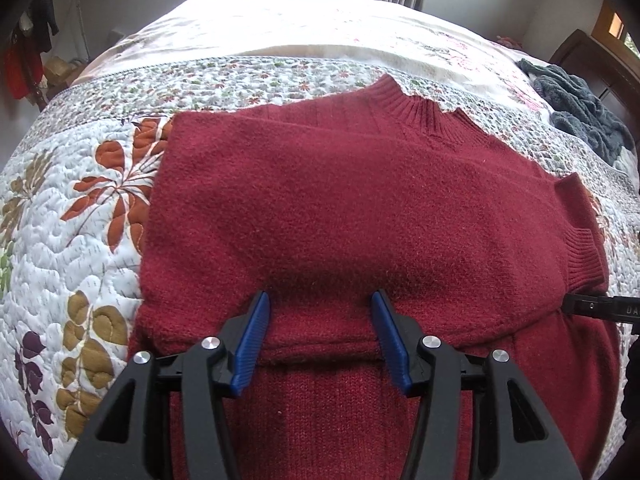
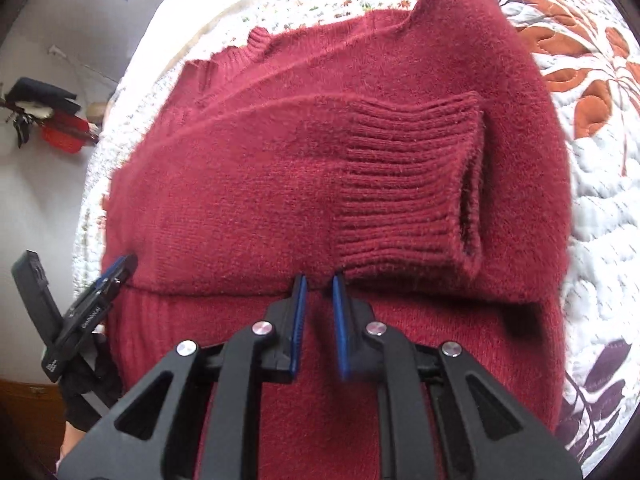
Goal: Fold small clothes
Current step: 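Open the right tool and release the cuff onto the sweater body, then move both tools to the ribbed sweater hem and grasp it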
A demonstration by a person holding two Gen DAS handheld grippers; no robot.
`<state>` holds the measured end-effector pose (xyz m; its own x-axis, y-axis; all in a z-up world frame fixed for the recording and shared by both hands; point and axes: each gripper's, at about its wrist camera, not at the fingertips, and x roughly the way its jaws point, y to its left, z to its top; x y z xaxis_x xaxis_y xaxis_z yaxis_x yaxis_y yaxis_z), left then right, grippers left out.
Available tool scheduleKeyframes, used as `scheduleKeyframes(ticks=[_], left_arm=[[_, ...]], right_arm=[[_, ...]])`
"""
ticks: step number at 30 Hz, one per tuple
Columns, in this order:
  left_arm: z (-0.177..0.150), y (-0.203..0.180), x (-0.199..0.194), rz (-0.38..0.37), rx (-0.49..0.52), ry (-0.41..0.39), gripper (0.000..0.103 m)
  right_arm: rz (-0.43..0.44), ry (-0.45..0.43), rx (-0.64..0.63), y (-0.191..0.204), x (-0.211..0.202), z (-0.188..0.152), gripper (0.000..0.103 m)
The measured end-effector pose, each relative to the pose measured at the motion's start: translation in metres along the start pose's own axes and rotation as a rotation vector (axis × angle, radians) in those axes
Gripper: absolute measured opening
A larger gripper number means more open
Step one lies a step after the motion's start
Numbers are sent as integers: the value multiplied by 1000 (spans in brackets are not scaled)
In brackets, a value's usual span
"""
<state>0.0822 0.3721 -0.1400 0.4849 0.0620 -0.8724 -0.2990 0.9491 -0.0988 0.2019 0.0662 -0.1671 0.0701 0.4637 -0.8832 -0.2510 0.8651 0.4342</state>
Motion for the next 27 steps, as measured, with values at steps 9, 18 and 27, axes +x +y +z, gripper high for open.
scheduleKeyframes(ticks=[9,18,27], left_arm=[[-42,15,-74,3,27,-22,61],[-122,45,-134,38,15,35,66],[-184,63,-172,49,-13,70,69]], right_arm=[[3,-111,-60,10,-69,-60,34],[-35,-144,-73,5,-106,-147,38],[-87,-136,-48,-9,-126,-233,44]])
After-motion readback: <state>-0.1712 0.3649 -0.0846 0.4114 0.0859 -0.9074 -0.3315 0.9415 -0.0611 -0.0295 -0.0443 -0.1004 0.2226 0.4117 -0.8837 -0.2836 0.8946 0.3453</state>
